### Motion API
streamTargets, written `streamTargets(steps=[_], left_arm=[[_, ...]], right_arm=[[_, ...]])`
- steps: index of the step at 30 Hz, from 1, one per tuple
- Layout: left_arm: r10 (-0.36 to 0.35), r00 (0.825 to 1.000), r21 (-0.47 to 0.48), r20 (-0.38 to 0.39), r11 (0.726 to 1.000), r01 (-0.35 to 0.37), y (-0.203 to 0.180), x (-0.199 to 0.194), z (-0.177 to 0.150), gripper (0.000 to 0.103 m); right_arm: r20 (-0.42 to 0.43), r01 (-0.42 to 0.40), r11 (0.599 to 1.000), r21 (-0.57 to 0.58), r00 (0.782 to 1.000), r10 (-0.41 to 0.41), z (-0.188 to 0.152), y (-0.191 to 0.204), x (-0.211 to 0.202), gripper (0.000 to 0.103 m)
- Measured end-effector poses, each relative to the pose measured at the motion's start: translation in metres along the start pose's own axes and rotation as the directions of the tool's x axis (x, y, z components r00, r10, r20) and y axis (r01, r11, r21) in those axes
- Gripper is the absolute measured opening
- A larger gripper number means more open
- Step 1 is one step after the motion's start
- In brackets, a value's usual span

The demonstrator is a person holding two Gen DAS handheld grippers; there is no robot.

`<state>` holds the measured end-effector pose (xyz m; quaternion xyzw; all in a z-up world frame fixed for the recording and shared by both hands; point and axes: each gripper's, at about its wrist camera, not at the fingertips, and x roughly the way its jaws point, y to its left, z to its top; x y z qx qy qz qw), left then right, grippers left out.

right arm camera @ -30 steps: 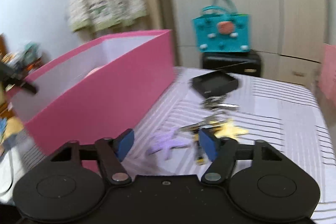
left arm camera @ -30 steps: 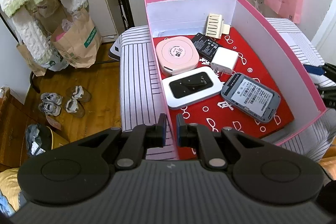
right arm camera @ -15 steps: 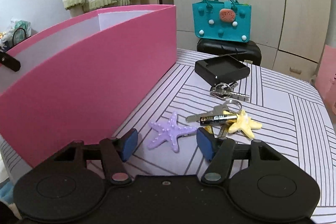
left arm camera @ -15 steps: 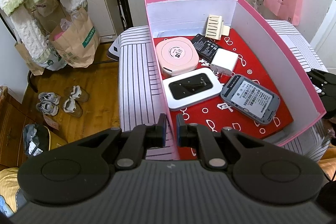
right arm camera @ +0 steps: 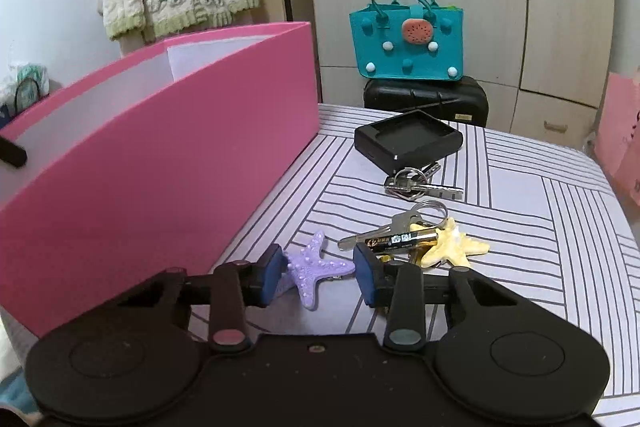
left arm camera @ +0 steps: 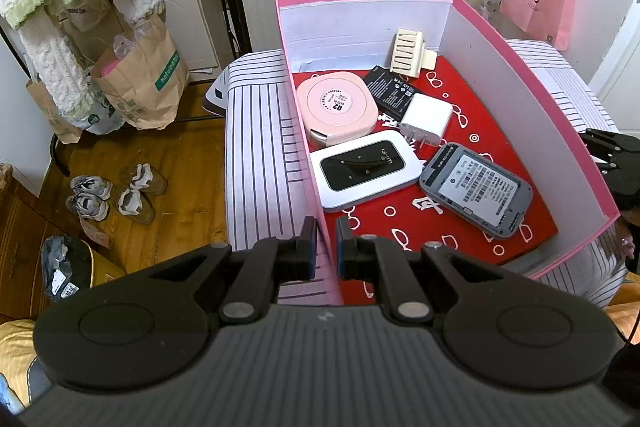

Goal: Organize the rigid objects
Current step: 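Return the right gripper to the table and grasp the purple starfish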

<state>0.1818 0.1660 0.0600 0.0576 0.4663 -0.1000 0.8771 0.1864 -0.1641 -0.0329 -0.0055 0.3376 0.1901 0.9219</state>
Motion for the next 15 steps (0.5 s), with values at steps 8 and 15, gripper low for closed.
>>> streamTargets(steps=[8, 15], left_arm=[[-0.007, 1.0, -0.005, 0.003, 1.0, 0.007, 0.001, 0.001, 0.0, 0.008], [-0.014, 1.0, 0.002, 0.005, 1.0, 0.014, 0.002, 0.0, -0.001, 0.009]], right_arm=[[-0.006, -0.018, 0.999, 0.041, 1.0, 0.019, 0.002, -0.006, -0.001, 0.044], [0.009, -0.006, 0.999, 0.049, 1.0, 0.006, 0.008, -0.011, -0.011, 0.044]])
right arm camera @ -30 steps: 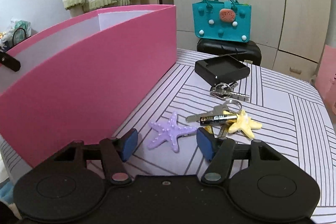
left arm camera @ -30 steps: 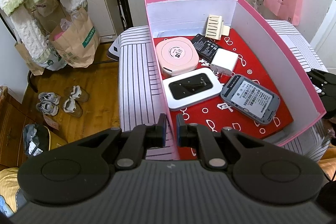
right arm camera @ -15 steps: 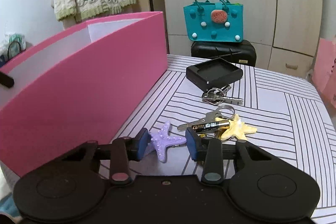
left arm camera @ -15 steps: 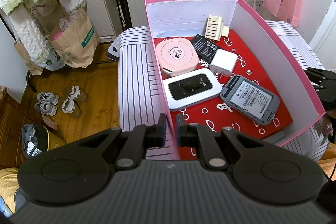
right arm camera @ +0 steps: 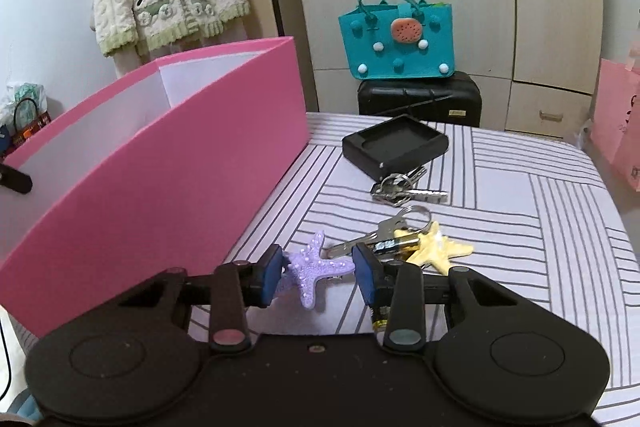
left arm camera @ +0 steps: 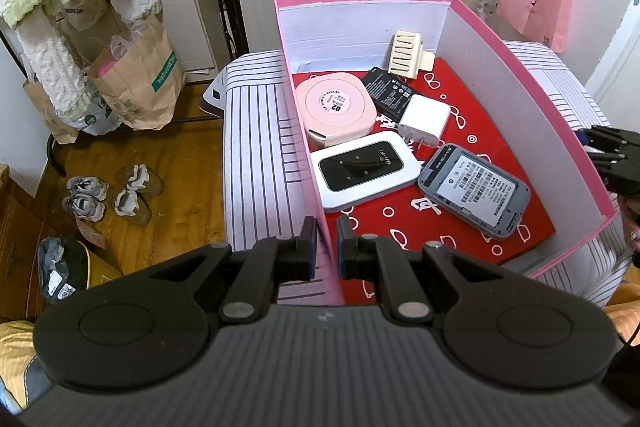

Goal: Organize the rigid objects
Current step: 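Return the right gripper to the table and grasp the purple starfish, then carry the purple starfish into the pink box and release it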

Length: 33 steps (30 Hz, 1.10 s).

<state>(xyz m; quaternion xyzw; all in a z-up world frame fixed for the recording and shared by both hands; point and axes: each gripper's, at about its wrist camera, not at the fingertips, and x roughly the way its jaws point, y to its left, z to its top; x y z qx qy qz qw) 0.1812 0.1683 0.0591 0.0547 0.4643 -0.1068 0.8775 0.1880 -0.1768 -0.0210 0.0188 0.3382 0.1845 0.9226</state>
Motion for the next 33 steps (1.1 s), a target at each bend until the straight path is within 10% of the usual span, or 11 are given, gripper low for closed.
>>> streamTargets(steps=[14, 22, 33], left_arm=[[-0.02, 1.0, 0.002, 0.009, 1.0, 0.02, 0.004, -0.001, -0.002, 0.01], [-0.024, 1.0, 0.005, 0.005, 1.0, 0.024, 0.005, -0.001, -0.002, 0.01], [-0.043, 0.999, -0.006, 0.009, 0.999, 0.043, 0.009, -0.001, -0.002, 0.011]], right_arm=[[0.098, -0.015, 1.0, 0.011, 0.995, 0.013, 0.05, -0.003, -0.044, 0.044], [0.103, -0.159, 0.986, -0.06, 0.981, 0.164, 0.1, 0.032, -0.057, 0.044], [-0.256, -0.467, 0.88, -0.086, 0.864, 0.434, 0.118, 0.116, 0.007, 0.044]])
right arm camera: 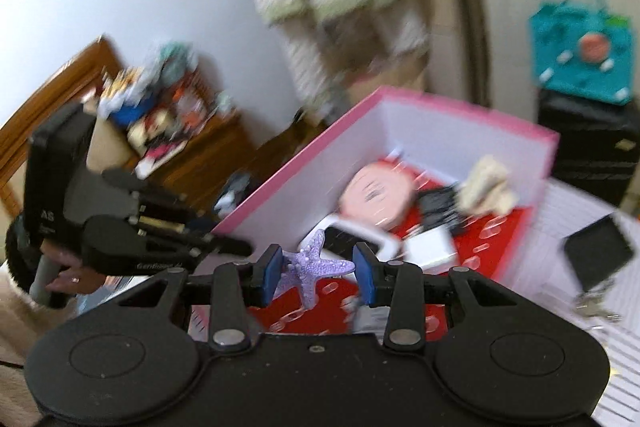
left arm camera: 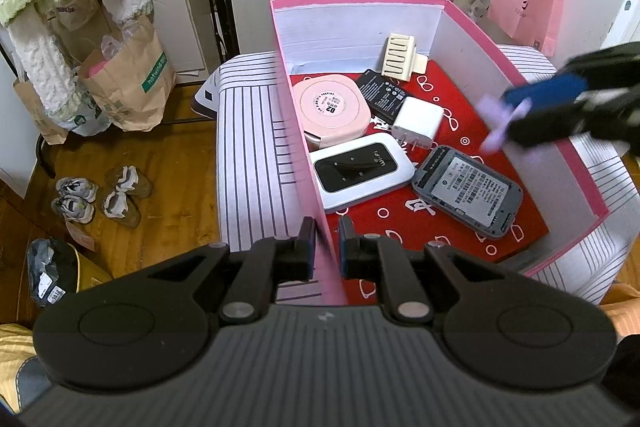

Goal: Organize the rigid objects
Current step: 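Carry the purple starfish into the pink box and release it, then move the right gripper back toward the keys on the table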

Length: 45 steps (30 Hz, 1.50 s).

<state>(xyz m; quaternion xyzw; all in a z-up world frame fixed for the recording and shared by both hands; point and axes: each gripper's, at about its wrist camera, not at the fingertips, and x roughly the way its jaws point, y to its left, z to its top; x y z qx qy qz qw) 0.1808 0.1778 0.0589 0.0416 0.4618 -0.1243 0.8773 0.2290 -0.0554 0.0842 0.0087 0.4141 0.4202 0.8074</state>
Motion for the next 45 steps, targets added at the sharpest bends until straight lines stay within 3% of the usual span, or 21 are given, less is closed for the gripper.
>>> streamTargets(steps=[4, 11, 17, 22, 25, 29, 32, 37, 45], left_arm=[[0.001, 1.0, 0.004, 0.004, 1.0, -0.001, -0.001, 0.0, -0.001, 0.011], [0.005, 1.0, 0.024, 0.001, 1.0, -0.005, -0.003, 0.001, 0.0, 0.011], [0.0, 1.0, 0.026, 0.001, 1.0, 0.0, -0.002, 0.0, 0.0, 0.011], [-0.002, 1.0, 0.025, 0.005, 1.0, 0.002, -0.001, 0.0, -0.001, 0.011], [-0.003, 1.0, 0.039, 0.009, 0.999, 0.002, -0.002, 0.0, -0.001, 0.011], [-0.005, 1.0, 0.057, 0.012, 0.998, 0.005, -0.002, 0.0, -0.002, 0.012], [-0.01, 1.0, 0.063, 0.01, 0.998, 0.01, -0.002, 0.0, -0.002, 0.012], [-0.003, 1.0, 0.078, -0.002, 0.997, 0.003, -0.004, 0.002, 0.0, 0.012], [0.019, 0.999, 0.091, -0.04, 0.996, -0.015, -0.008, 0.003, 0.006, 0.012]], right_arm=[[-0.128, -0.034, 0.999, -0.018, 0.991, 0.031, 0.008, 0.004, 0.038, 0.044], [-0.299, -0.028, 0.999, -0.029, 0.954, 0.019, 0.016, 0.003, 0.086, 0.044], [-0.358, 0.016, 0.997, -0.071, 0.933, -0.04, 0.017, 0.007, 0.105, 0.045], [-0.371, 0.042, 0.999, -0.03, 0.927, -0.05, 0.015, -0.001, 0.111, 0.045], [-0.337, 0.034, 0.999, 0.036, 0.941, -0.02, 0.016, -0.006, 0.092, 0.045], [-0.208, 0.047, 0.997, 0.057, 0.978, -0.034, 0.018, -0.006, 0.039, 0.046], [-0.114, 0.073, 0.994, 0.082, 0.991, -0.064, 0.016, -0.006, -0.001, 0.047], [-0.019, 0.156, 0.982, 0.107, 0.988, -0.155, -0.004, -0.013, -0.047, 0.048], [0.05, 0.243, 0.957, 0.159, 0.966, -0.253, -0.043, -0.033, -0.077, 0.049]])
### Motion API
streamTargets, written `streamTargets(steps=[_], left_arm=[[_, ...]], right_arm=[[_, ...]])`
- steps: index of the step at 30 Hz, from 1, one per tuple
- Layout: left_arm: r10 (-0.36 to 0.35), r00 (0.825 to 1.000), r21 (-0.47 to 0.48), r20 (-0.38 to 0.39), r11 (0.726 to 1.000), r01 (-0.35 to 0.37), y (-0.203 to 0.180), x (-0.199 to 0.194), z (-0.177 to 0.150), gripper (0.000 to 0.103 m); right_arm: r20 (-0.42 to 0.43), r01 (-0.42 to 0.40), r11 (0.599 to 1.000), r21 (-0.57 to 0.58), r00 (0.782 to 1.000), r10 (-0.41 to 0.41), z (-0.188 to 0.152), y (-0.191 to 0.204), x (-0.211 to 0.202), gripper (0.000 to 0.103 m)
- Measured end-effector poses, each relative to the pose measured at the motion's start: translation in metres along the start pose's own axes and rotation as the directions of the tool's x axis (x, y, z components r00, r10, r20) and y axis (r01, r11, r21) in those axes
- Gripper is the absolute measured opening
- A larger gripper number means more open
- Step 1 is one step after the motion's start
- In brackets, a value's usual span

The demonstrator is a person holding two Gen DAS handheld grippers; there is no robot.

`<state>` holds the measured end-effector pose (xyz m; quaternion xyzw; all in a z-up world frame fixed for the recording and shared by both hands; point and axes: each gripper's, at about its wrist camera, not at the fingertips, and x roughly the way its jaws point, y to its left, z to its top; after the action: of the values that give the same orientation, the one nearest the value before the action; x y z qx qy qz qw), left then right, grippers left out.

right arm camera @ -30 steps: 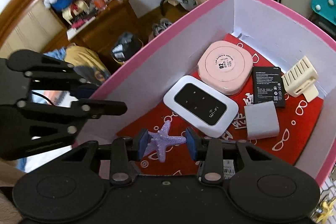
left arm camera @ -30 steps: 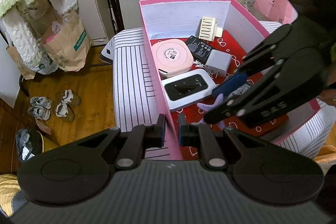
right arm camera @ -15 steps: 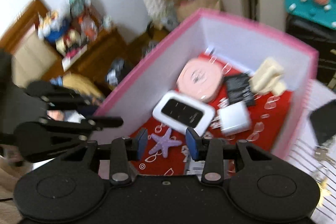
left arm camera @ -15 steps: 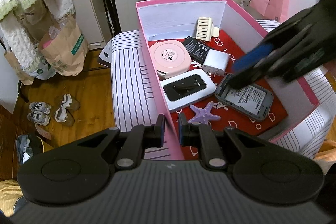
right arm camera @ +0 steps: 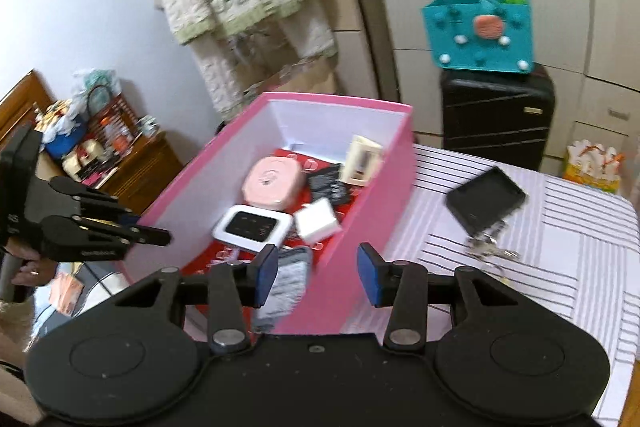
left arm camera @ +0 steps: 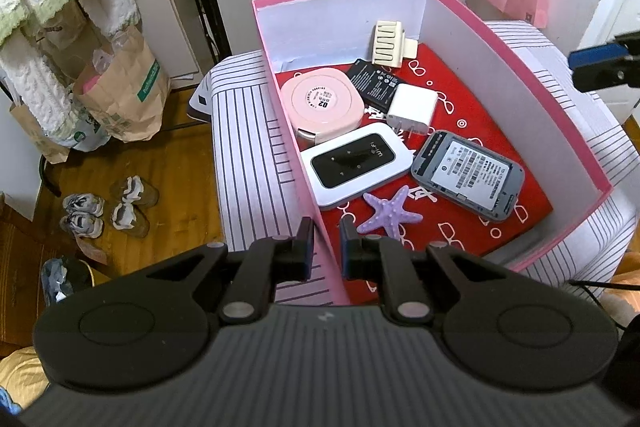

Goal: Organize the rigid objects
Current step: 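Move the right gripper back toward the keys on the table, then close the right gripper on the AA battery lying by the keys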

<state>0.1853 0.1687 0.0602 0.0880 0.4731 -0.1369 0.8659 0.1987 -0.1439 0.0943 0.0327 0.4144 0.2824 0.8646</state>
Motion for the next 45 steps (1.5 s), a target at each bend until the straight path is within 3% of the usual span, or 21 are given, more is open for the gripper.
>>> streamTargets(steps=[12, 19, 22, 24, 29, 32, 36, 39, 45], left_arm=[[0.01, 0.999, -0.031, -0.052, 0.999, -0.011, 0.001, 0.001, 0.007, 0.012], [0.026, 0.998, -0.048, -0.059, 0.998, -0.029, -0.001, 0.003, 0.011, 0.012], [0.029, 0.998, -0.056, -0.062, 0.998, -0.032, -0.001, 0.005, 0.011, 0.012], [0.026, 0.997, -0.057, -0.066, 0.998, -0.03, 0.0, 0.005, 0.013, 0.012], [0.027, 0.998, -0.072, -0.055, 0.997, -0.031, 0.002, 0.005, 0.014, 0.012], [0.025, 0.998, -0.083, -0.05, 0.996, -0.03, 0.003, 0.007, 0.015, 0.012], [0.025, 0.998, -0.091, -0.051, 0.995, -0.029, 0.004, 0.008, 0.016, 0.012], [0.026, 0.998, -0.088, -0.051, 0.996, -0.031, 0.004, 0.009, 0.017, 0.012], [0.027, 0.998, -0.089, -0.049, 0.996, -0.032, 0.004, 0.008, 0.017, 0.012]], right_arm=[[0.083, 0.195, 0.98, -0.038, 0.978, -0.192, -0.035, -0.047, 0.011, 0.052], [0.13, 0.167, 0.986, -0.014, 0.978, -0.164, -0.048, -0.065, 0.021, 0.052], [0.132, 0.028, 0.998, 0.049, 0.991, -0.034, -0.055, -0.076, 0.016, 0.053], [0.121, -0.001, 0.998, 0.055, 0.993, -0.006, -0.058, -0.078, 0.016, 0.053], [0.065, 0.123, 0.985, -0.118, 0.991, -0.116, -0.066, -0.061, 0.027, 0.053], [0.046, 0.184, 0.971, -0.151, 0.983, -0.179, -0.071, -0.06, 0.035, 0.053], [0.057, 0.251, 0.962, -0.11, 0.968, -0.246, -0.069, -0.077, 0.037, 0.053], [0.062, 0.261, 0.964, -0.056, 0.964, -0.258, -0.068, -0.09, 0.038, 0.053], [0.084, 0.262, 0.961, -0.091, 0.963, -0.254, -0.07, -0.08, 0.045, 0.053]])
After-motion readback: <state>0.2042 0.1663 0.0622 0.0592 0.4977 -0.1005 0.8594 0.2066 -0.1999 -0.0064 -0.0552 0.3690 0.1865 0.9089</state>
